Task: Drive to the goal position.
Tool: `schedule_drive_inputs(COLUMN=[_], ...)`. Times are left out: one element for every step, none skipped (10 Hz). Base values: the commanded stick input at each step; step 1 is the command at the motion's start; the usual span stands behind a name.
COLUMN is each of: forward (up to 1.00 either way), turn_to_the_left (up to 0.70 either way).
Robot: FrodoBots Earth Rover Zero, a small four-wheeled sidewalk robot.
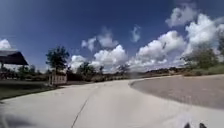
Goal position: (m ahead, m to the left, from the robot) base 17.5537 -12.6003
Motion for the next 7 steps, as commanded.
schedule_drive_inputs(forward=[0.70, 0.70, 0.70, 0.70, 0.70, 0.70, 0.70], turn_to_the_left=[0.00, 0.00, 0.00, 0.00, 0.00, 0.00, 0.00])
